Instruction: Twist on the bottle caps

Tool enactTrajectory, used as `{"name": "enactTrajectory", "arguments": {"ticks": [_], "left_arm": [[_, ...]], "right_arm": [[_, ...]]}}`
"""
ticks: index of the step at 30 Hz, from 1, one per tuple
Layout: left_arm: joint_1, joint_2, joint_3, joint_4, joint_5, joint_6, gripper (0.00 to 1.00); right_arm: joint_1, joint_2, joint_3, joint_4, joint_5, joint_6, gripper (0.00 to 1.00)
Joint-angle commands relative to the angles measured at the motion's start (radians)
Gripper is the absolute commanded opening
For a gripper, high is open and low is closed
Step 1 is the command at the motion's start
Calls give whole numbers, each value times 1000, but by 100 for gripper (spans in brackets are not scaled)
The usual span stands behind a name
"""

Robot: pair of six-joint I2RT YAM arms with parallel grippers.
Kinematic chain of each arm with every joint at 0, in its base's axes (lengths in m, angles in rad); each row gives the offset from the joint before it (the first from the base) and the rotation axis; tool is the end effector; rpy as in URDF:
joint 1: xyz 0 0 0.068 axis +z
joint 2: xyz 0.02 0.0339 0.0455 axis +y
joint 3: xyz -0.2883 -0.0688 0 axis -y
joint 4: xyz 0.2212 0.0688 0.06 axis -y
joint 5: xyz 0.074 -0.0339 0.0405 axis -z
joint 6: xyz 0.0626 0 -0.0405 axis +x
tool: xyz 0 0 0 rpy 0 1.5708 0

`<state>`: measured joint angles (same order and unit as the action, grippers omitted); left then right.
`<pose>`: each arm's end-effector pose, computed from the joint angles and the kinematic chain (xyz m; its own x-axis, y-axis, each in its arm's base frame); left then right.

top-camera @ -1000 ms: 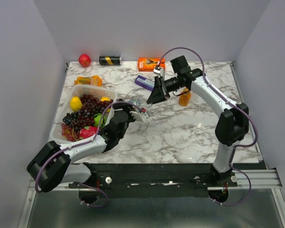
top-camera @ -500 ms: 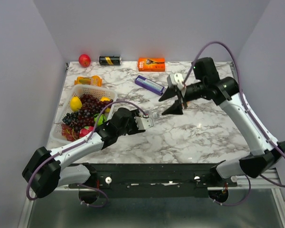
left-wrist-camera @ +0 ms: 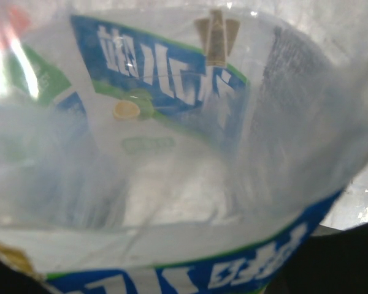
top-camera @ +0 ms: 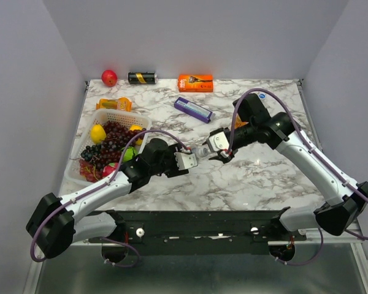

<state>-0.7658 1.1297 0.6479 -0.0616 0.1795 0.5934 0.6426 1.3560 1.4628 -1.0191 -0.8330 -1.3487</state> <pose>0.1629 -0.1722 0.2548 0.1340 0.6345 -0.7612 0.8651 0.2998 0.4021 0.1669 0.1828 0.3866 0.6073 -0.3650 -0.7057 -0.7862 -0.4035 -0.4680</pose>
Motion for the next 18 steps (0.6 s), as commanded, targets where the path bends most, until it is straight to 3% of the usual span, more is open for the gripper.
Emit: {"name": "enactTrajectory", "arguments": {"ticks": [1, 11, 17, 18], "left_arm": [[5, -25, 30, -3, 55, -12, 0], [6, -28, 24, 0, 58, -18, 0], [5, -30, 19, 19, 58, -33, 0], [5, -30, 18, 31, 55, -38, 0]], "right_arm": [[14, 22, 18, -1, 29, -40, 59], [26, 35, 21, 36, 12, 14, 49], [28, 63, 36, 65, -3, 139, 27], [28, 69, 45, 80, -2, 189, 18]]}}
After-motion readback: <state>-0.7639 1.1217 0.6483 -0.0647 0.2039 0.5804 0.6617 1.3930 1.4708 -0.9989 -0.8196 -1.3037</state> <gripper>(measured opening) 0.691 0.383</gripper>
